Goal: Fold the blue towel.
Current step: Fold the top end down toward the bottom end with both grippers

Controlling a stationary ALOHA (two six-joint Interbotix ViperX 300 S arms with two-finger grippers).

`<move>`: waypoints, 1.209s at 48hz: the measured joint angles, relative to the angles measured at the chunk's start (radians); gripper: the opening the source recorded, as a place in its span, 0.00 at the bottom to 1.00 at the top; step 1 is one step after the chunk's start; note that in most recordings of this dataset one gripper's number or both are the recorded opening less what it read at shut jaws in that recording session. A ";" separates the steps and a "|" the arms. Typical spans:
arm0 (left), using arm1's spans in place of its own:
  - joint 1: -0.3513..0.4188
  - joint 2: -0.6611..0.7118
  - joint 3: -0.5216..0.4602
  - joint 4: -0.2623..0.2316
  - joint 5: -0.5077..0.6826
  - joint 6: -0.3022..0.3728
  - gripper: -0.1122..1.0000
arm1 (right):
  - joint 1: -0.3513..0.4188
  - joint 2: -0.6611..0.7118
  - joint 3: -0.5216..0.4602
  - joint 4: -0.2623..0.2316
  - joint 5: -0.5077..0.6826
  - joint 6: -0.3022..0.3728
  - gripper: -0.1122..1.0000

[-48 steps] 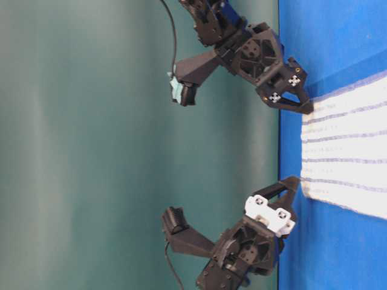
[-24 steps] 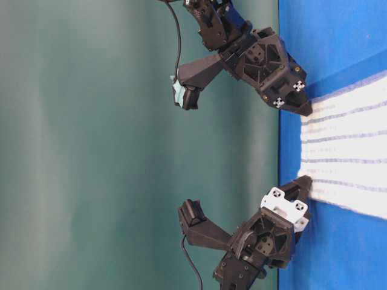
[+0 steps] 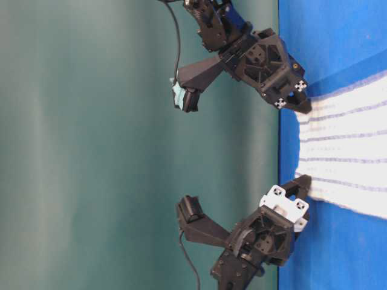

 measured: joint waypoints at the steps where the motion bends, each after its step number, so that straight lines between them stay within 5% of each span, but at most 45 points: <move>1: -0.002 -0.006 0.000 0.000 0.002 0.005 0.14 | -0.002 -0.006 0.002 0.002 0.000 0.000 0.17; 26: -0.061 -0.141 0.061 0.000 0.023 0.015 0.14 | 0.025 -0.104 0.052 0.002 0.028 0.009 0.17; 38: -0.189 -0.259 0.127 -0.002 0.025 -0.002 0.14 | 0.156 -0.230 0.146 0.031 0.028 0.029 0.17; 58: -0.483 -0.296 0.158 -0.008 0.021 -0.146 0.14 | 0.463 -0.318 0.249 0.178 -0.031 0.066 0.17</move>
